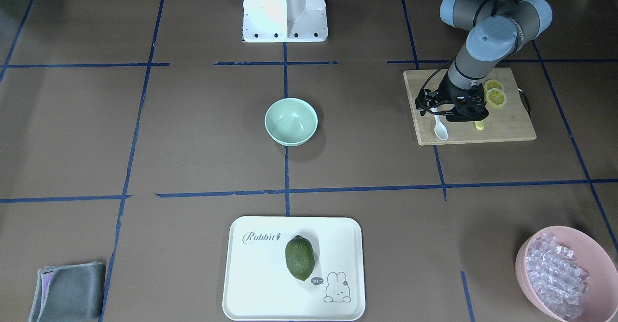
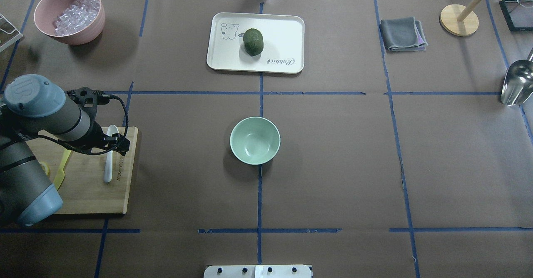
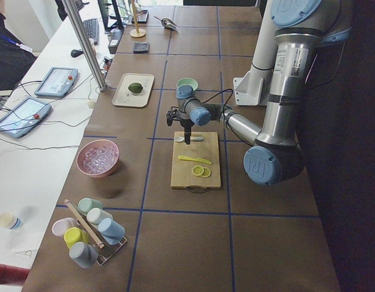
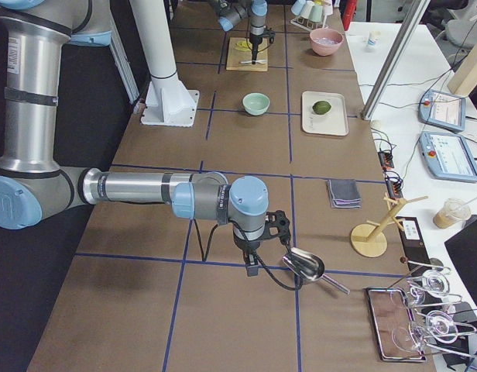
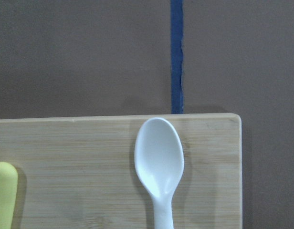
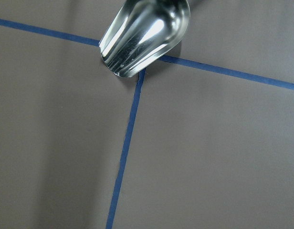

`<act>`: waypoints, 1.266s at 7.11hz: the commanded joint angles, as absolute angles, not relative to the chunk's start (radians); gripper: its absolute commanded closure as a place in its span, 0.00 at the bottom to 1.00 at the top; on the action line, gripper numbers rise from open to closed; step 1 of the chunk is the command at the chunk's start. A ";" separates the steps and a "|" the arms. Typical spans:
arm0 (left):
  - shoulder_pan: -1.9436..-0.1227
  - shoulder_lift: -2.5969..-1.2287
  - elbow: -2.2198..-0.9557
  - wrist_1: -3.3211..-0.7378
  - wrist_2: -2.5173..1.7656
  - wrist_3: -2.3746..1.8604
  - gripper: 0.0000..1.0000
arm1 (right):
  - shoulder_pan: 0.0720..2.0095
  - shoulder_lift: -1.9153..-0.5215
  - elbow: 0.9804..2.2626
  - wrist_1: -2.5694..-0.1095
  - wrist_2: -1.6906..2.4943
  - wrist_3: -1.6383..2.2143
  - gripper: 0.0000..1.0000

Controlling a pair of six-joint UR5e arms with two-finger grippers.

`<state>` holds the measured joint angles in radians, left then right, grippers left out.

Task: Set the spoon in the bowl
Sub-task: 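Lower the left gripper and close it on the white spoon handle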

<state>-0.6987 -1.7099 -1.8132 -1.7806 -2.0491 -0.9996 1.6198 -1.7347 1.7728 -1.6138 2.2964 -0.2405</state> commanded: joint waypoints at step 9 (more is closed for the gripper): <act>-0.660 -1.698 -1.827 -1.770 -2.059 -1.000 0.34 | 1.620 -1.738 1.775 -1.614 2.295 -0.247 0.00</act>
